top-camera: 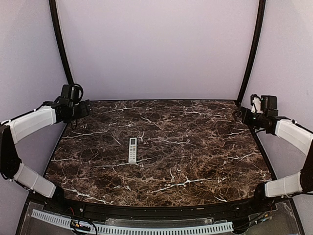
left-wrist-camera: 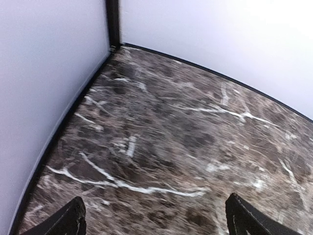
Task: Load the batteries into the remote control
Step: Reset both arms
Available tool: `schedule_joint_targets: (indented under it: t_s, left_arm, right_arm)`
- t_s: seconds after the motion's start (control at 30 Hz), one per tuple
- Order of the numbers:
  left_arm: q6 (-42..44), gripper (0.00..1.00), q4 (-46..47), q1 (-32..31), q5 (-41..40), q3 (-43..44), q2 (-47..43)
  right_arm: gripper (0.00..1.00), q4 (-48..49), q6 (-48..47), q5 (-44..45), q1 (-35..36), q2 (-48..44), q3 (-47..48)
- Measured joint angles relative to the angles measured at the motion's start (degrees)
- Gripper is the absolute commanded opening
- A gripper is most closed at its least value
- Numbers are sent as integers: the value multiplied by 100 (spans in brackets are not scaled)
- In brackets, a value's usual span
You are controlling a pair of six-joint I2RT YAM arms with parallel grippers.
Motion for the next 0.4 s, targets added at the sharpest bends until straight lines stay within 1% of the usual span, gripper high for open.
schedule_joint_targets:
  t_s: [0.07,0.17,0.27,0.4]
  left_arm:
    - [299,99,767,280,-511,-901,-299]
    - [883,99,2013,374,-957,-2015,-485]
    - [1307,99,3034,553,-1058,-2559,-378]
    - [1696,99,4234,855,-1067,-2791,33]
  right_arm:
    - [99,361,57,-55,-448,-363,-520]
    - [99,909,90,74,-544,-837,-1228]
    - [99,1298,101,297,-542,-1196,-1777]
    - [99,1687,72,551,-553,-1685,-2170]
